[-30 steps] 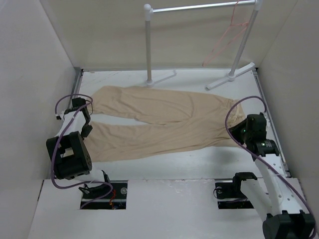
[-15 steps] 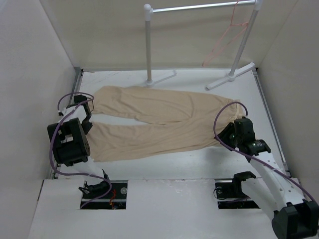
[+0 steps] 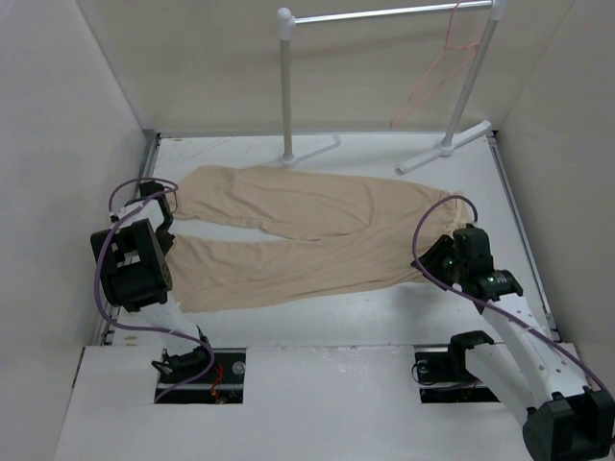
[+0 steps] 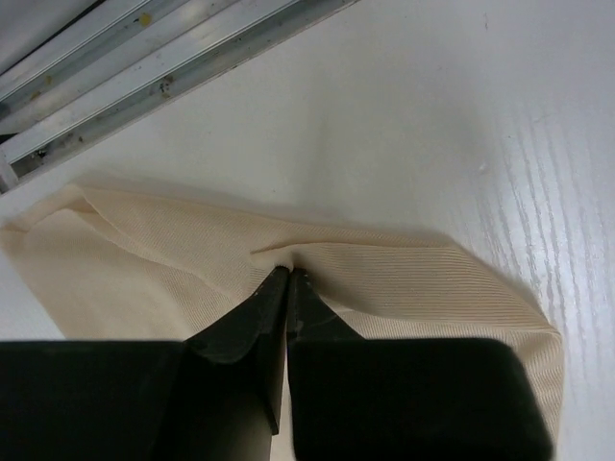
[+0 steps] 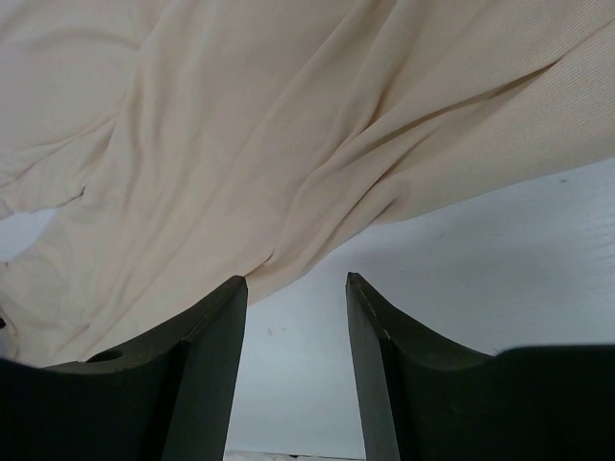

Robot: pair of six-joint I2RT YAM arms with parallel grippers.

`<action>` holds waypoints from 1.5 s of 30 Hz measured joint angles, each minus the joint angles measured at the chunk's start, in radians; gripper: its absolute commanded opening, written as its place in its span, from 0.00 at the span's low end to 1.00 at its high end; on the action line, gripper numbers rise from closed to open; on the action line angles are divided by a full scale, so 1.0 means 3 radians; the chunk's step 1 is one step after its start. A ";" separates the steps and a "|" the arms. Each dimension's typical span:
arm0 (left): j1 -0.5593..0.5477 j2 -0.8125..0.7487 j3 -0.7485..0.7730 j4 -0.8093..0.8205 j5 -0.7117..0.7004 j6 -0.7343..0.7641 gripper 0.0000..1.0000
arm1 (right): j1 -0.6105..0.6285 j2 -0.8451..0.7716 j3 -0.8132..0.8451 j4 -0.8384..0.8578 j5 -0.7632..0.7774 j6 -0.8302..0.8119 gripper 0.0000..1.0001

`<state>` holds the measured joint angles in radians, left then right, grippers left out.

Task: Place the trousers on the hanger
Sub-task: Flatten out the trousers at the center of the board, then fold the trousers at the center of the board.

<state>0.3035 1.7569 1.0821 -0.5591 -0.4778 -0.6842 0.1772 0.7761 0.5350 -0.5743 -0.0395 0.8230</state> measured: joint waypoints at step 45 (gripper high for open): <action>0.1087 -0.1831 -0.1525 -0.0060 0.0762 -0.0687 0.40 | 0.0309 -0.0131 0.0092 -0.0057 -0.0284 -0.0100 0.52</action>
<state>0.6296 1.2076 0.6247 -0.5770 -0.2493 -0.8902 0.2699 0.7368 0.5625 -0.5915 -0.1246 0.7929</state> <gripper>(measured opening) 0.403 0.506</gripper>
